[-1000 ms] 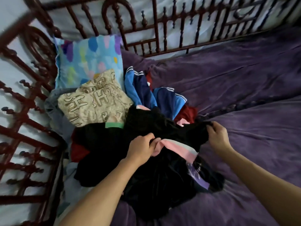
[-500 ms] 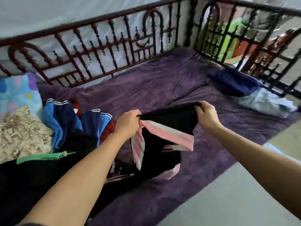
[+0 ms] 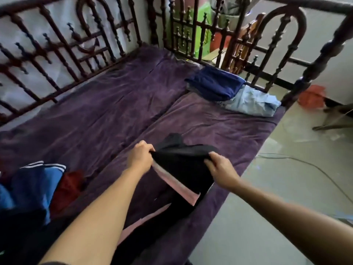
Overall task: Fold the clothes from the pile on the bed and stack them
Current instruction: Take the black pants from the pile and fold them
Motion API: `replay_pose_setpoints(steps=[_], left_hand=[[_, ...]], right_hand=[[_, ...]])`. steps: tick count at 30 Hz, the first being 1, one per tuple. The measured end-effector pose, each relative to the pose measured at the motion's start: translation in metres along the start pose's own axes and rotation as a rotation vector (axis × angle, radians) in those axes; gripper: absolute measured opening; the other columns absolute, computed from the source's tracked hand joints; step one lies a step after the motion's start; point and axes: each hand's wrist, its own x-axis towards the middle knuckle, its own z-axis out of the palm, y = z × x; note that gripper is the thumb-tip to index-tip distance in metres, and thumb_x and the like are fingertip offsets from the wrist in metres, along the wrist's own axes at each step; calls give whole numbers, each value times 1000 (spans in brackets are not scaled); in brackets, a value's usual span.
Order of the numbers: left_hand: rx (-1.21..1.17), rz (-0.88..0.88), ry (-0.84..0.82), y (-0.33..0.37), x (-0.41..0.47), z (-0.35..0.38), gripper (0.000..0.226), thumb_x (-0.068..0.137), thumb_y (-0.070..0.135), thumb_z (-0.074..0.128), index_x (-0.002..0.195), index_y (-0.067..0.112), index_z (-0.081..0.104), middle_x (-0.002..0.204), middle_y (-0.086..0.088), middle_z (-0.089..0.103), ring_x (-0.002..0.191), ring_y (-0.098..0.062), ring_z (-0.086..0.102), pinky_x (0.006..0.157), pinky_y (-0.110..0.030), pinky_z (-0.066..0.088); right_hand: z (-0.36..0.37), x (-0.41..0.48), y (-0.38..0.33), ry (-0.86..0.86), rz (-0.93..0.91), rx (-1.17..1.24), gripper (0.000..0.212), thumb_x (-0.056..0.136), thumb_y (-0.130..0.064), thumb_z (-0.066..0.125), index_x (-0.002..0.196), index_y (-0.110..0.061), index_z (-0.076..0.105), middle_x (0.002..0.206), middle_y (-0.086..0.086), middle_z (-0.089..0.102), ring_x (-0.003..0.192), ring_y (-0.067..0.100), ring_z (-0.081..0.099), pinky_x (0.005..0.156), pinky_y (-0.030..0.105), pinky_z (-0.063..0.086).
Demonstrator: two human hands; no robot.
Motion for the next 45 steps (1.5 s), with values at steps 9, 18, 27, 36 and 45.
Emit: replay_pose_setpoints(steps=[9,18,27,36,45], left_hand=[[120,-295,-522,-81,-43,101,25,84,8,53,95,25,67,108,-1,65,98,-24,62,75,-32,50],[-105,-523,-397,-77,28,139,19,88,22,60,106,17,66,110,-10,68,107,-31,59,87,-35,47],[-321,-901,-275,-58,158,243,56,91,25,58,142,12,38,143,-12,45,129,-32,44,106,-37,35],[-175,-649,-25,24,254,201,20,83,2,54,95,13,66,90,-9,66,91,-33,61,69,-29,40],[-433,-117,-11,203,418,195,20,86,17,59,105,17,66,98,-1,67,96,-19,62,86,-29,48]], right_hand=[[114,-21,55,-895,283,-165,37,82,-11,51,116,-20,64,111,5,69,106,23,62,89,26,48],[66,201,134,-127,380,-249,21,85,-29,55,98,-18,68,104,12,70,99,34,63,78,34,47],[132,288,214,-669,737,-30,40,79,-25,76,106,2,64,94,12,64,86,24,62,71,31,49],[39,300,247,-57,414,132,26,72,0,61,72,-26,57,65,-9,55,66,16,52,64,30,40],[-60,347,324,446,657,126,23,77,-1,49,85,-21,56,81,-5,58,78,13,52,73,25,41]])
